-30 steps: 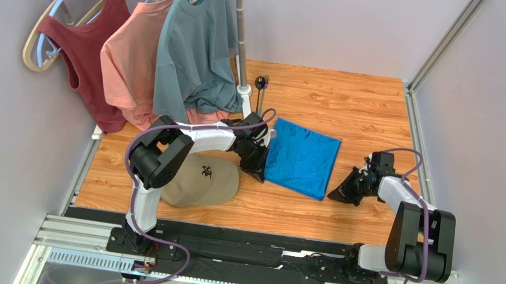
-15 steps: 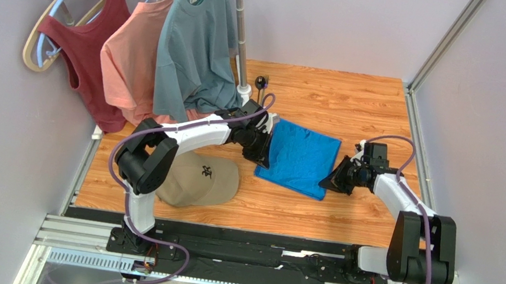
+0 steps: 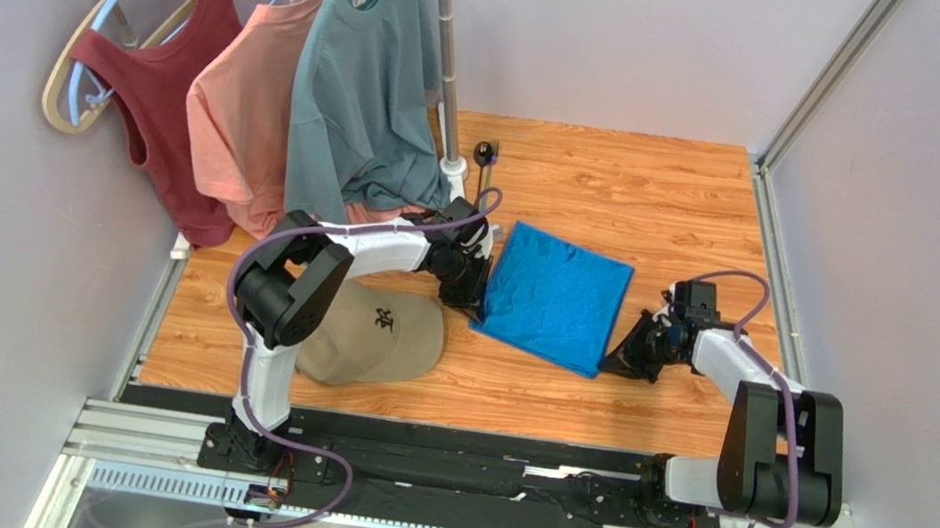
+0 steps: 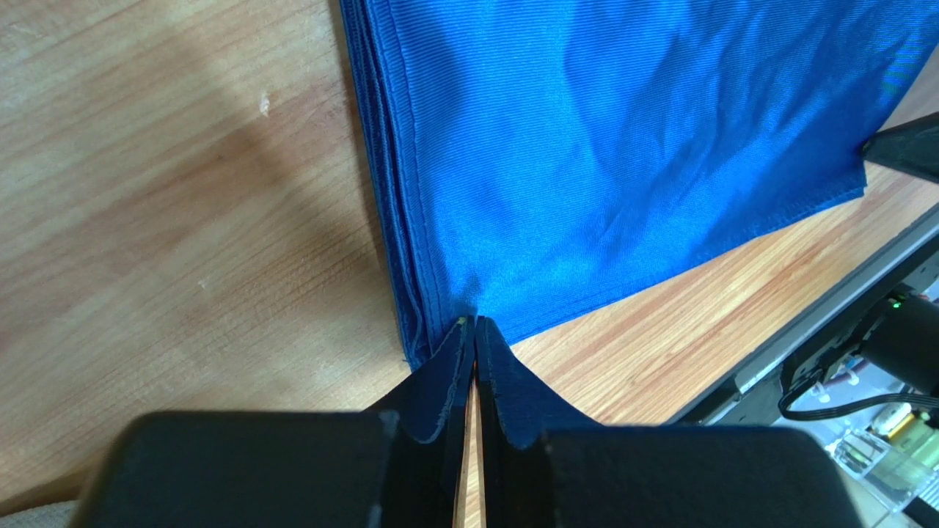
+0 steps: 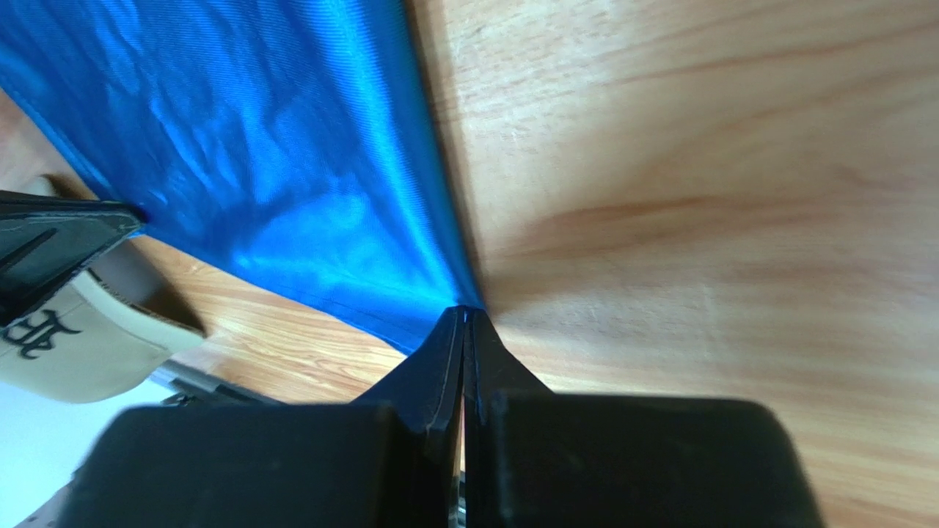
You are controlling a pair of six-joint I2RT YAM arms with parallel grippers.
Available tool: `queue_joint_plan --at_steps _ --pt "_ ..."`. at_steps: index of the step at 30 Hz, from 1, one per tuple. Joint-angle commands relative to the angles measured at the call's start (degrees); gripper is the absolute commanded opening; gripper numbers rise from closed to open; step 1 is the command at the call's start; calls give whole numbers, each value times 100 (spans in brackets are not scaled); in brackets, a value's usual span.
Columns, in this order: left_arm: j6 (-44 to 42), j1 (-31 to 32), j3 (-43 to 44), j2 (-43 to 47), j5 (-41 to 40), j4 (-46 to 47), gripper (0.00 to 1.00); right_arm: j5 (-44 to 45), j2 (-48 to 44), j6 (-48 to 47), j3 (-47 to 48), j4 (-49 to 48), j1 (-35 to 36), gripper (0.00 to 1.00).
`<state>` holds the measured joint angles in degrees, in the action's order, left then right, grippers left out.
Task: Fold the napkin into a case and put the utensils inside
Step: Smooth out the square-folded napkin at the center of the board.
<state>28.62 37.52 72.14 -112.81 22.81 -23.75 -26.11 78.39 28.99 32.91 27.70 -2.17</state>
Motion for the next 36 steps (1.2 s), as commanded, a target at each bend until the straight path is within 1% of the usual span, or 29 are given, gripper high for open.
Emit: queue_joint_plan --at_steps 1,4,5,6,10,12,15,20,26,29,31,33,35,36 --pt "-138 54 -33 303 -189 -156 11 440 -552 -280 453 419 -2 0" --pt "-111 71 46 462 -163 -227 11 256 -745 -158 655 525 191 0" --pt "-102 89 55 506 -171 -236 11 221 -764 -88 664 508 435 0" --pt "-102 89 98 515 -171 -236 11 116 -772 -17 647 456 507 0" --pt "-85 89 125 410 -110 -236 11 -307 -554 308 296 -202 534 0" --pt "-76 89 64 322 -92 -201 11 -429 -281 344 59 -379 534 0" --pt "-76 89 -68 269 -180 -113 11 -255 -17 230 -144 -450 508 0" --pt "-111 89 -191 155 -286 -104 10 122 -52 107 -215 -301 472 0" --pt "-208 89 -43 277 -330 -244 10 668 -658 -139 312 419 464 0" --pt "-190 89 45 444 -286 -297 10 651 -790 -166 593 587 464 0" --pt "-155 89 142 602 -198 -315 11 660 -721 -96 821 508 464 0" --pt "-94 80 379 673 -84 -262 14 616 -562 -104 1006 325 464 0" --pt "81 10 712 621 56 -183 15 468 -194 -78 1331 157 446 1" --pt "143 -77 827 542 301 -9 16 371 -62 -78 1463 -26 437 4"
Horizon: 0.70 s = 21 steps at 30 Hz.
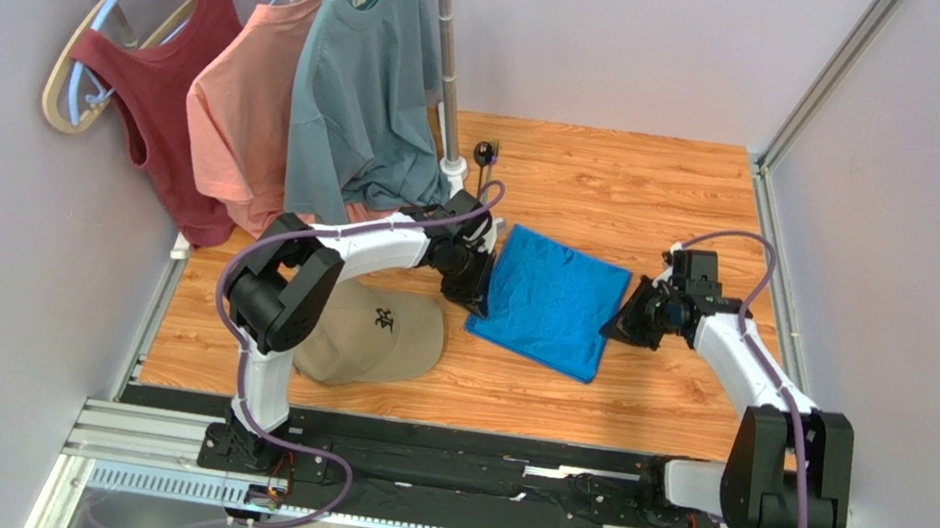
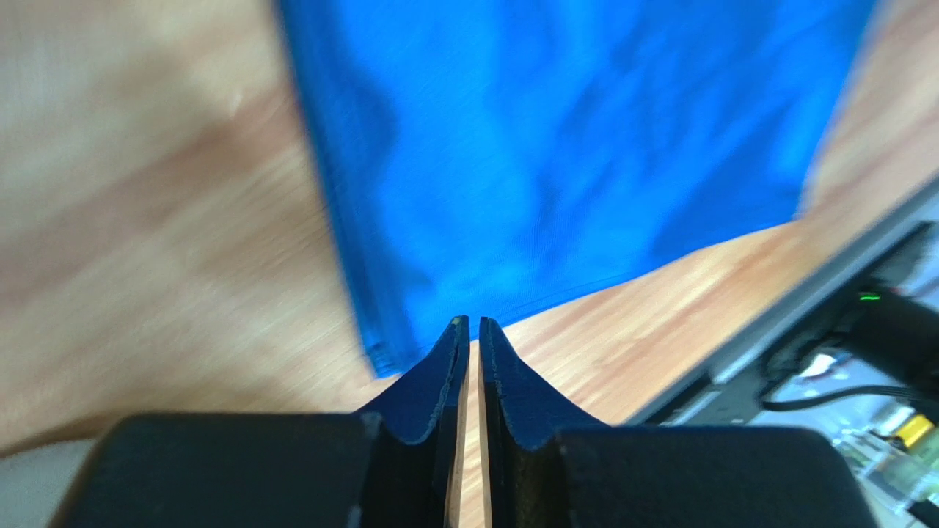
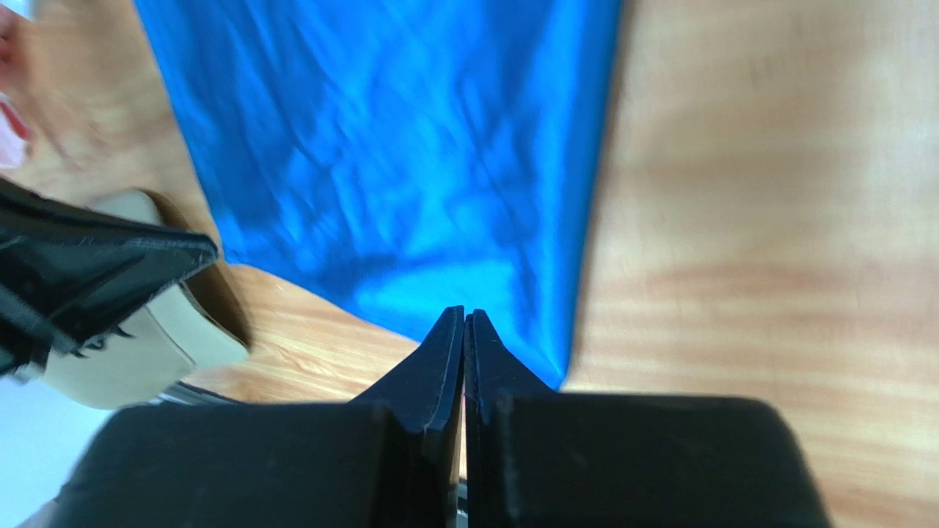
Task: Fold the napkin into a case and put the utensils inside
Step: Smooth out the square-folded napkin at the center of the board.
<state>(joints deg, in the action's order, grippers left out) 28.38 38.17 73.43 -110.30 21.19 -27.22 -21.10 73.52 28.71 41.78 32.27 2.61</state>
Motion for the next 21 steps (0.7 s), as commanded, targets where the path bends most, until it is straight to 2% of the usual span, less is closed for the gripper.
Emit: queue_joint_plan --at_steps 1,6,10,14,21 --pt "237 -178 830 116 526 445 16 -235 592 -15 690 -581 -76 4" --pt "369 -459 1726 -693 711 1024 14 -649 1393 12 1420 -1055 -129 13" --pt "879 -635 2104 -1360 966 1623 12 -965 1885 56 1728 -1240 -417 13" --pt "967 -680 2544 -1854 1010 1685 12 -1500 2246 144 1807 -1548 -604 14" --pt "1205 -802 2826 -2312 1010 1922 12 -1651 2826 47 1922 -1759 -788 13"
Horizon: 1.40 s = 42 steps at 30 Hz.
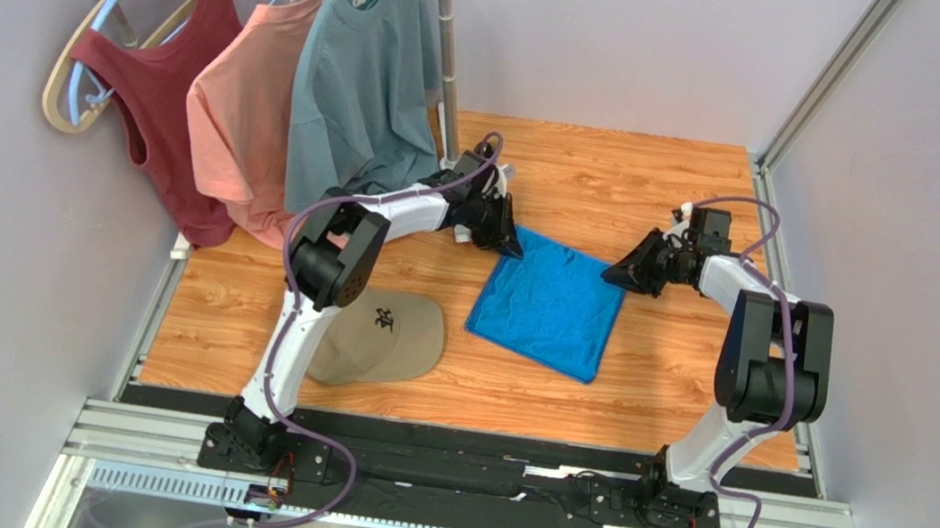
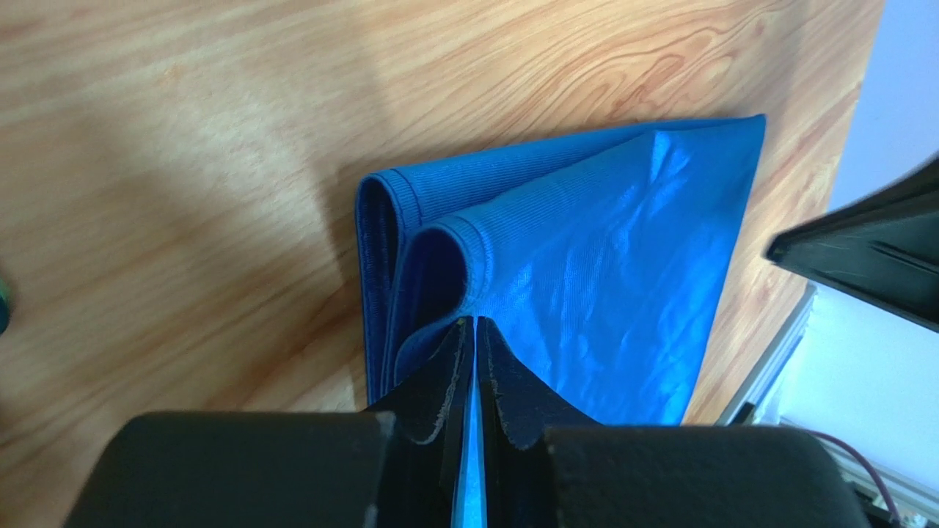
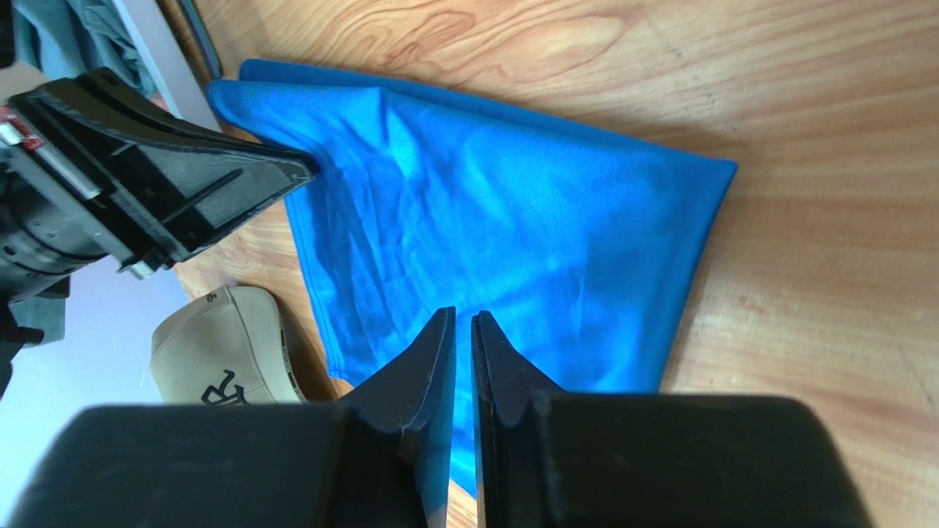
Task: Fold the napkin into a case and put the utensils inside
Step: Smooth out the square-folded napkin at the center of the board.
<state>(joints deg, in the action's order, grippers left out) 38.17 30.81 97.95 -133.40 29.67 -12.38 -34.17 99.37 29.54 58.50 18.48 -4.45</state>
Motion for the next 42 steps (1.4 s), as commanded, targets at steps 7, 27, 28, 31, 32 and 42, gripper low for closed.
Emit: queue_joint_plan --at_steps 7,27,28,31,32,42 --pt "244 -154 128 77 153 596 11 -309 732 -177 381 -477 -574 13" --pt "929 -163 752 -598 180 816 14 -459 1163 -10 504 -741 -619 14" --pt "937 -171 743 -625 162 799 14 -459 1189 -1 531 -741 -619 14" --pt "1016 -224 664 -643 144 956 14 -432 1269 -10 583 -741 -645 14" --pt "1043 -268 664 -652 92 948 14 -424 1304 -36 601 -732 -654 14" --pt "1026 -391 1085 -827 100 676 14 -46 1462 -483 759 -354 -838 23"
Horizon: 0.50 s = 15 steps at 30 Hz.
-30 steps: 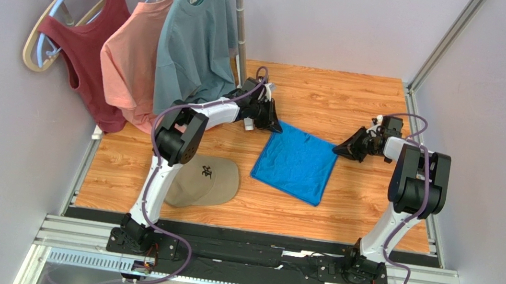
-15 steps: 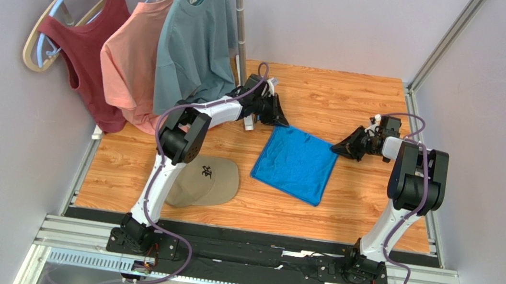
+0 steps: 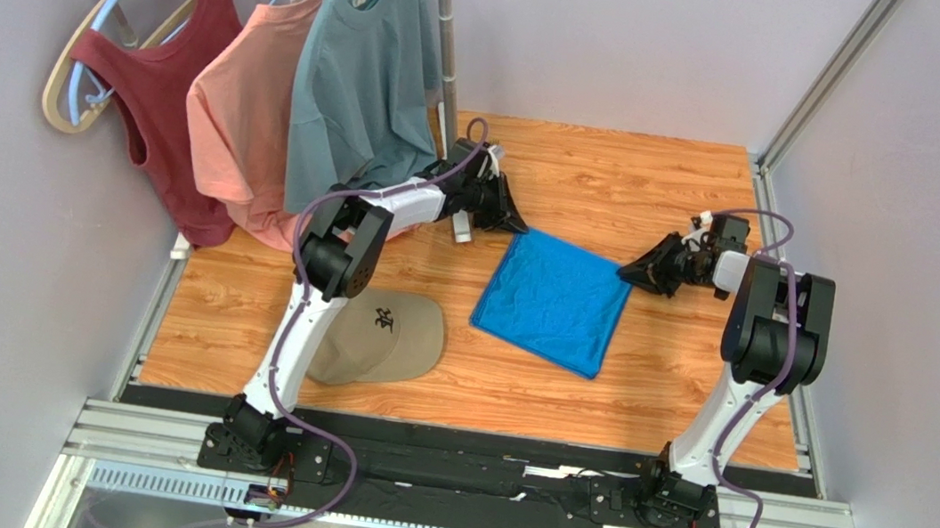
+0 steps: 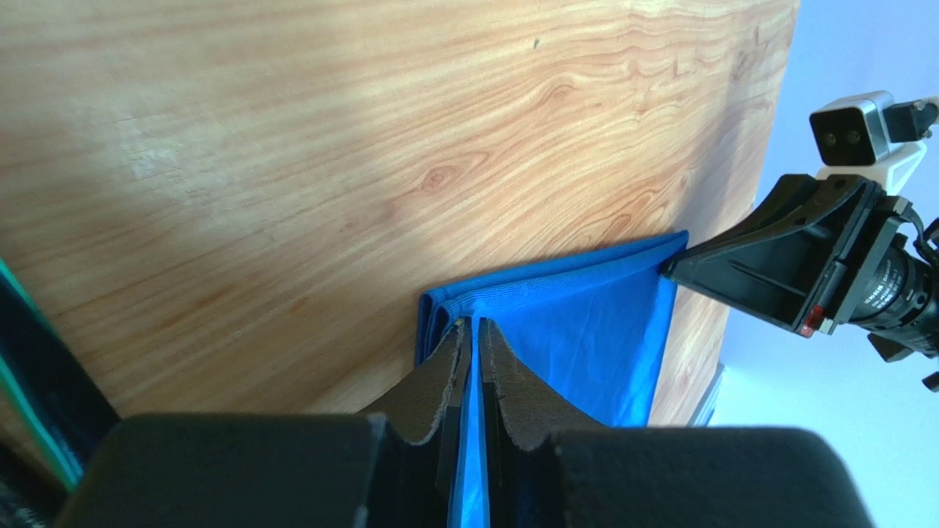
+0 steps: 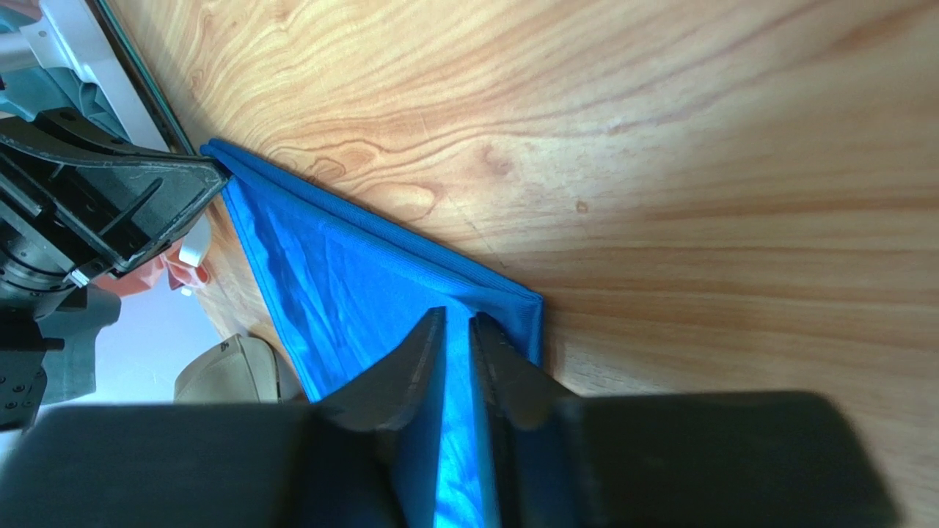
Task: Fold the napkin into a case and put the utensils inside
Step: Smooth out the square-folded napkin at the center of the board.
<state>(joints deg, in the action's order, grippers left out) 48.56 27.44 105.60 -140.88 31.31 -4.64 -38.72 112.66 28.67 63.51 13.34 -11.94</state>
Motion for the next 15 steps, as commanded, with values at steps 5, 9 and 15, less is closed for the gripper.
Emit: queue_joint_plan --at_steps 5,9,15 --pt "-740 -46 838 -159 -318 -992 13 760 -42 -537 575 537 -133 39" --pt "-1312 42 1295 42 -450 -1600 13 743 -340 -564 865 818 -89 48" --pt "-1832 446 815 1007 -697 -1883 21 902 -1272 -485 611 1162 69 63"
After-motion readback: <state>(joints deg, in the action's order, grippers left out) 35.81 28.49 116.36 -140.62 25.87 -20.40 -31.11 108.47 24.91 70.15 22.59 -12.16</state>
